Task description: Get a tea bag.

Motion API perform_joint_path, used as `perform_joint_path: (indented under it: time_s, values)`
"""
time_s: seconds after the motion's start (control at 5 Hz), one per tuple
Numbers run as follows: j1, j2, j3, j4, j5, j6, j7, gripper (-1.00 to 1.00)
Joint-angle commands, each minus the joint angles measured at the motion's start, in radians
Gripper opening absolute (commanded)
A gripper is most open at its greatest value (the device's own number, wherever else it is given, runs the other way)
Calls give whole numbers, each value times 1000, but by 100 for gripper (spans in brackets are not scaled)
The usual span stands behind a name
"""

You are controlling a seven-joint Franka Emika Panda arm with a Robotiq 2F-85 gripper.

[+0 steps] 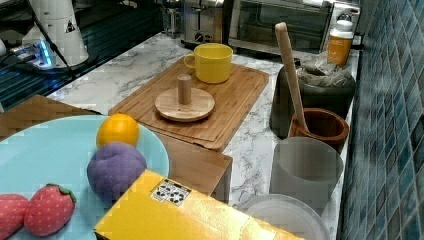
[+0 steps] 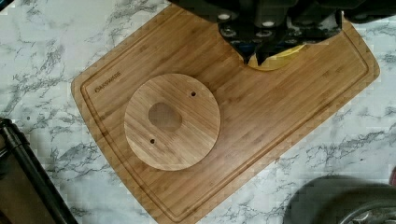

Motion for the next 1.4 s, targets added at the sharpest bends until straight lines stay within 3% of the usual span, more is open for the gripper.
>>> perform_joint_path:
  time_s: [0.2,0.6,1.0,1.2,1.4]
  values:
    - [-3,23,-6,52,-22,142,-9,-100]
    - [8,72,10,135,-99,260,43,-100]
    - [21,166,7,301,-142,255,82,-100]
    - [18,201,9,363,-124,250,63,100]
    - [11,223,15,385,-104,276,54,100]
